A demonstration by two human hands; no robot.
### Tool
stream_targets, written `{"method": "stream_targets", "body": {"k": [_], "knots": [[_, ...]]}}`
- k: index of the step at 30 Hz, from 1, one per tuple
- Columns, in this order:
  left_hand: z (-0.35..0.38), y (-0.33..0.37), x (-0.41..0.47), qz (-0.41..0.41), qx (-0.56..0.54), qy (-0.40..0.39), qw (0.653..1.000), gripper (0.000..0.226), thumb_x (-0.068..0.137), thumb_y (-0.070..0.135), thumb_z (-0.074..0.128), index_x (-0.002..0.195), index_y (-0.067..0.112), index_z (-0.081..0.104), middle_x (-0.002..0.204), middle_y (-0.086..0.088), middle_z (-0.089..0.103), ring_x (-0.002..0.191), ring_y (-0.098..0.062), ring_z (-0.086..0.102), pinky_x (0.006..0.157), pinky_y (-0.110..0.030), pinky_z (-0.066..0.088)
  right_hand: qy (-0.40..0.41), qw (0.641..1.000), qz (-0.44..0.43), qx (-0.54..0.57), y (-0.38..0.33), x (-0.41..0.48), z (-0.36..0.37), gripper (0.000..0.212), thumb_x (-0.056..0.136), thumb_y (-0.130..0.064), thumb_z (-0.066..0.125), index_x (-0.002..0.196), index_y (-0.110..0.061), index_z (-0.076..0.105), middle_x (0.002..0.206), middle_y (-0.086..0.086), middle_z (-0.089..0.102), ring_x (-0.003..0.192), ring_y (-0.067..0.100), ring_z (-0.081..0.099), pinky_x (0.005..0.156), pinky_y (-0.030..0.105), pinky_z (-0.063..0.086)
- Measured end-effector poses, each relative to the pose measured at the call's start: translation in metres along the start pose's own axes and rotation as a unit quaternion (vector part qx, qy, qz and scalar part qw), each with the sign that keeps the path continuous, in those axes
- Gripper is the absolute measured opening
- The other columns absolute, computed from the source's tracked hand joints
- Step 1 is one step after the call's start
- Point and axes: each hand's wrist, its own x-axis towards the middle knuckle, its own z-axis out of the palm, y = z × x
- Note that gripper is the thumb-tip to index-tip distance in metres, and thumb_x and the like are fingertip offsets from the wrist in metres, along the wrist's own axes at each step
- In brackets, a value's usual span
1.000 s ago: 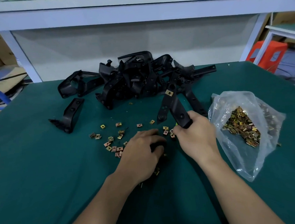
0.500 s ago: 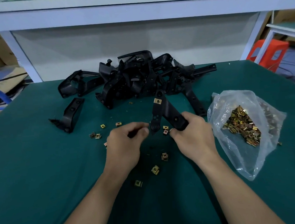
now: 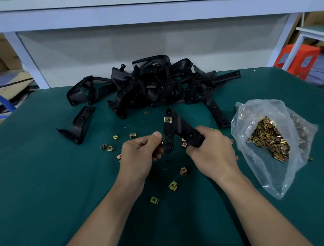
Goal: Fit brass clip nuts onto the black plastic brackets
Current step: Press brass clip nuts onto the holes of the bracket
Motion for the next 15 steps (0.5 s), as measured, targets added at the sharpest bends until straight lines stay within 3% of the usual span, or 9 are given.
{"method": "stream_targets", "body": {"k": [8, 15], "knots": [[0.0026, 0.0020, -0.0006, -0.004, -0.025, 0.024, 0.999, 0.041, 0.097, 0.034, 0.066, 0.058, 0.023, 0.074, 0.058, 0.002, 0.064, 0.055, -0.007, 0.055, 0.054, -0.017, 0.046, 0.011, 1.000, -0.018, -0.007, 0.0008, -0.0001, 0.0026, 0.023, 0.078, -0.026, 0.072, 0.070, -0.027, 0.050, 0.066, -0.007, 0.056, 0.069, 0.023, 0.055, 0.053, 0.033, 0.033], [0.0002, -0.0006, 0.0004, 0.002, 0.005, 0.024, 1.000, 0.036, 0.093, 0.034, 0.072, 0.060, 0.023, 0.074, 0.056, 0.001, 0.060, 0.053, -0.009, 0.050, 0.054, -0.016, 0.045, 0.006, 0.999, -0.018, -0.030, 0.0043, 0.0012, 0.0028, 0.024, 0.078, -0.024, 0.071, 0.071, -0.028, 0.048, 0.070, -0.006, 0.057, 0.072, 0.028, 0.056, 0.057, 0.034, 0.036]]}}
